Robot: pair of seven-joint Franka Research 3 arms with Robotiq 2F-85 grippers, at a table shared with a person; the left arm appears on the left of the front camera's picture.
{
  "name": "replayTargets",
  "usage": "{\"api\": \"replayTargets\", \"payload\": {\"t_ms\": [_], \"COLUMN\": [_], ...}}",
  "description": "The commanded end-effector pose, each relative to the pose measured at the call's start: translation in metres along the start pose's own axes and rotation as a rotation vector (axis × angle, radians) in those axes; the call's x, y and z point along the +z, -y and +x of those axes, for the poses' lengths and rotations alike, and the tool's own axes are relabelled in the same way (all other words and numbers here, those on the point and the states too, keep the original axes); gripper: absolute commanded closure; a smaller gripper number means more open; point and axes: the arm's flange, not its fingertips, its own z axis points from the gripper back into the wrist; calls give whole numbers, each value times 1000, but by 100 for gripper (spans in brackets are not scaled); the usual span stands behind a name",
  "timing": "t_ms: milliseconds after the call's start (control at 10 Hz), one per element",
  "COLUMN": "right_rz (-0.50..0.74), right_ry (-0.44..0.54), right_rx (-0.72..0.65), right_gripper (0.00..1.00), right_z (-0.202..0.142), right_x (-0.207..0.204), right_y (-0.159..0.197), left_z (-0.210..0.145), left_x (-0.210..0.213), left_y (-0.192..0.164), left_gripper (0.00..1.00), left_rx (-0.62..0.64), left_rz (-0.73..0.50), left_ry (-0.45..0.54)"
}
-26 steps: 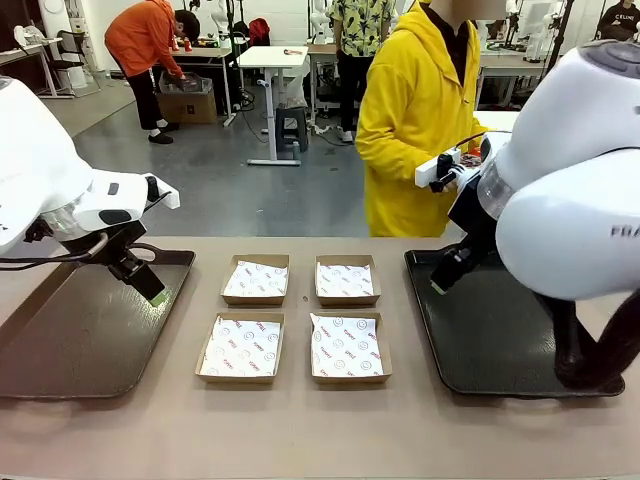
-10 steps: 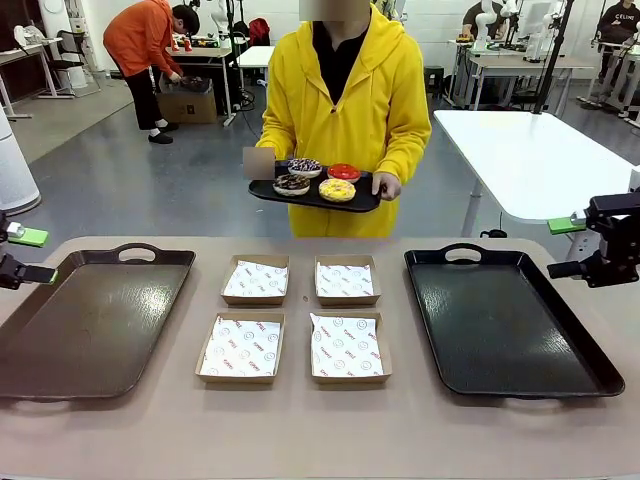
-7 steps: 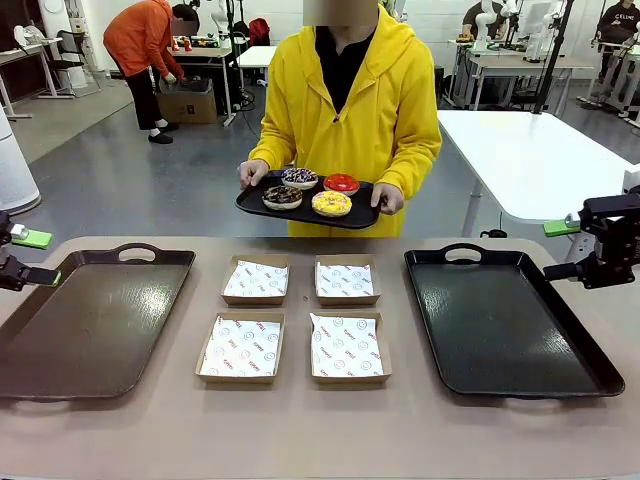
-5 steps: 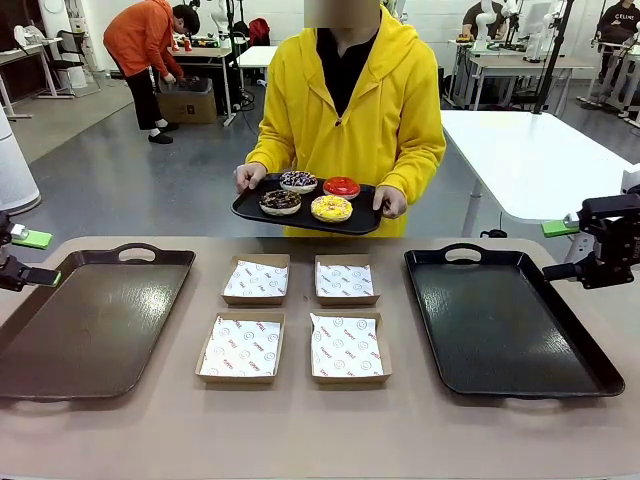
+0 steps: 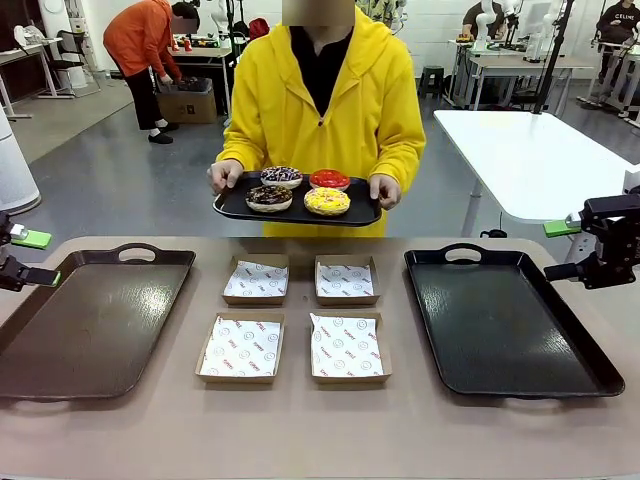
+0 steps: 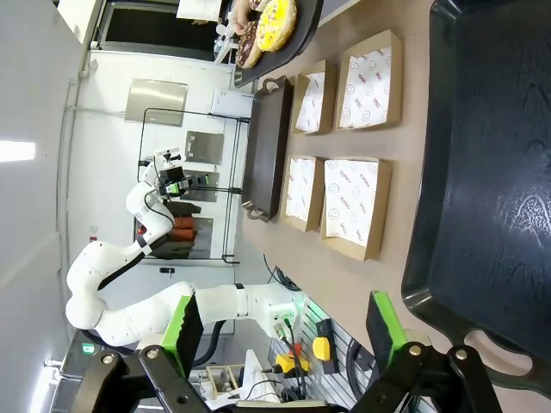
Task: Individually package the donuts and arrange them on the tray.
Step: Pick up one Paper togo box.
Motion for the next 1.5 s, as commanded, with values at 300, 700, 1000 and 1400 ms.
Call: {"api": "replayTargets", "payload": {"t_ms": [300, 700, 1000, 1400], "right_rz": [17, 17, 17, 17], "right_ry": [5, 5, 5, 5], "right_rx": [1, 1, 1, 1], "right_gripper": [0, 0, 0, 0], "right_z": [2, 2, 2, 2], "right_x": [-2, -2, -2, -2], "right_y": [1, 1, 1, 1], "left_z": [0, 0, 1, 92], "left_x": [0, 0, -1, -22], "left_y": [0, 0, 0, 89], "left_gripper": [0, 0, 0, 0], "left_rx": [0, 0, 2, -97], "left_rz": [0, 0, 4, 421], "left_ry": [-1, -1, -3, -78]}}
